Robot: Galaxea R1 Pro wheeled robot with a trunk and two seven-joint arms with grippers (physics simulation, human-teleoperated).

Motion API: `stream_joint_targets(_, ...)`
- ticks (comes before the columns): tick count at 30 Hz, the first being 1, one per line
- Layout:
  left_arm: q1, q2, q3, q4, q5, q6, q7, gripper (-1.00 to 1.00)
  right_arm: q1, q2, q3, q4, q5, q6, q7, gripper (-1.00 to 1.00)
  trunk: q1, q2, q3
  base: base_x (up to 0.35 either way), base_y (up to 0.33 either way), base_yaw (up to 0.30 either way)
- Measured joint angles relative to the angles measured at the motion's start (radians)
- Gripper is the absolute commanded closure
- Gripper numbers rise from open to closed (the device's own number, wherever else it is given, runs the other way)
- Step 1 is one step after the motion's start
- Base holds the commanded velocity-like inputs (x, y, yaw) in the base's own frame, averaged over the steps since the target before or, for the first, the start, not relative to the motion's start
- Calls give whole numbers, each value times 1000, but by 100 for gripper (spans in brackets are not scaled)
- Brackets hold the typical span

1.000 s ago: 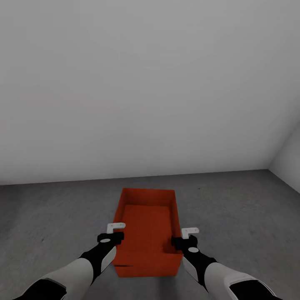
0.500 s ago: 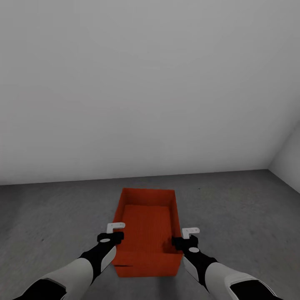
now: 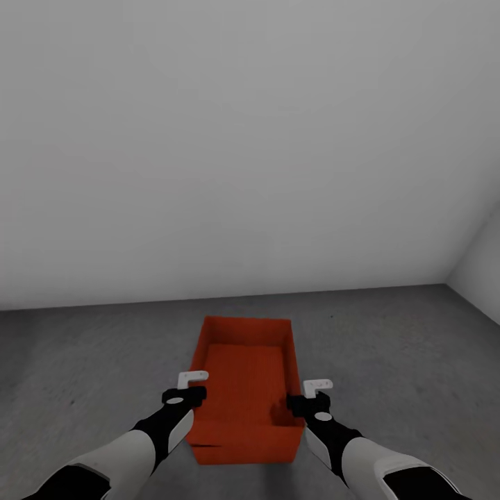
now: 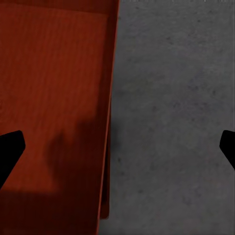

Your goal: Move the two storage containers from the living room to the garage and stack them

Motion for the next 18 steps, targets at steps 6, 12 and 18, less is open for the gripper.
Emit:
stream_joint_targets(6,0,1,0,1,27,0,0,-100,0,1,0,0,0,1,1,-100,-23,42,19,0,0,0)
stream_joint_targets(12,0,1,0,1,34,0,1,-100,0,1,0,0,0,1,1,-100,-46,84,38,0,0,0)
stream_joint_targets(18,0,2,0,2,34,0,1,-100,0,1,0,0,0,0,0,-100,-69,126,56,0,0,0)
